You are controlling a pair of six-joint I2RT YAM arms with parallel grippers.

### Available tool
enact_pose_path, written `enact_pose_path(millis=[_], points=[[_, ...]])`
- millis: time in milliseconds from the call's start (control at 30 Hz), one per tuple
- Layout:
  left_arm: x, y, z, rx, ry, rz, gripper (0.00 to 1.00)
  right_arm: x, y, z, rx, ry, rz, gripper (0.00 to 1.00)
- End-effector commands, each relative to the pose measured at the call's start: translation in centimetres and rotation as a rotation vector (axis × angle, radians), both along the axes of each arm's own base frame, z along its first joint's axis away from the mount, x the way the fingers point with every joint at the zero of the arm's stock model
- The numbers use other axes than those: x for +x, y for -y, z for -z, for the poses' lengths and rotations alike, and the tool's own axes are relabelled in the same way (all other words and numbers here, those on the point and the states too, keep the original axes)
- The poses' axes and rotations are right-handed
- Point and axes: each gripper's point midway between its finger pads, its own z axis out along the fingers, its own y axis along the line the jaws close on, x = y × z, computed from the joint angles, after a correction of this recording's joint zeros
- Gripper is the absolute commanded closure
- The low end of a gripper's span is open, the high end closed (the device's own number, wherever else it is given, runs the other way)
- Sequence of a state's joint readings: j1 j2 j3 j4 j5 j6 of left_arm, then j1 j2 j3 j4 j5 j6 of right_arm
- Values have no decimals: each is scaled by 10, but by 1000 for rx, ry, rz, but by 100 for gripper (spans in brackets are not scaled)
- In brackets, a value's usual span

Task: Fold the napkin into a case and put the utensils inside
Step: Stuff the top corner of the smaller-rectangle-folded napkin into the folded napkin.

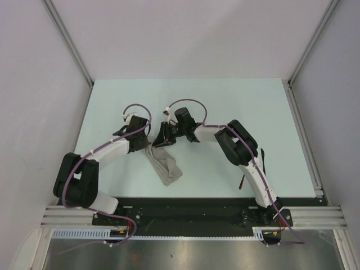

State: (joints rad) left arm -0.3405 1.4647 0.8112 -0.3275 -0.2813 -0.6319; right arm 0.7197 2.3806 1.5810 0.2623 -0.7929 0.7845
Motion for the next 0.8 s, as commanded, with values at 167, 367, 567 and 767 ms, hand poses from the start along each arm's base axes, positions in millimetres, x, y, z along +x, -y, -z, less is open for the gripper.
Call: enact_pose_path(millis=[167, 367, 567, 767], points=[[1, 3, -12, -43, 36, -11, 100, 15, -19, -27, 68, 49, -19, 75], [3, 6, -19, -64, 52, -4, 100, 9, -38, -18, 88, 10, -24, 81], [5, 10, -21, -85, 58, -3, 100, -13, -53, -4, 101, -24, -37, 85], [-4, 26, 2, -164, -11, 14, 100, -7, -71, -16, 224, -64, 46, 85]])
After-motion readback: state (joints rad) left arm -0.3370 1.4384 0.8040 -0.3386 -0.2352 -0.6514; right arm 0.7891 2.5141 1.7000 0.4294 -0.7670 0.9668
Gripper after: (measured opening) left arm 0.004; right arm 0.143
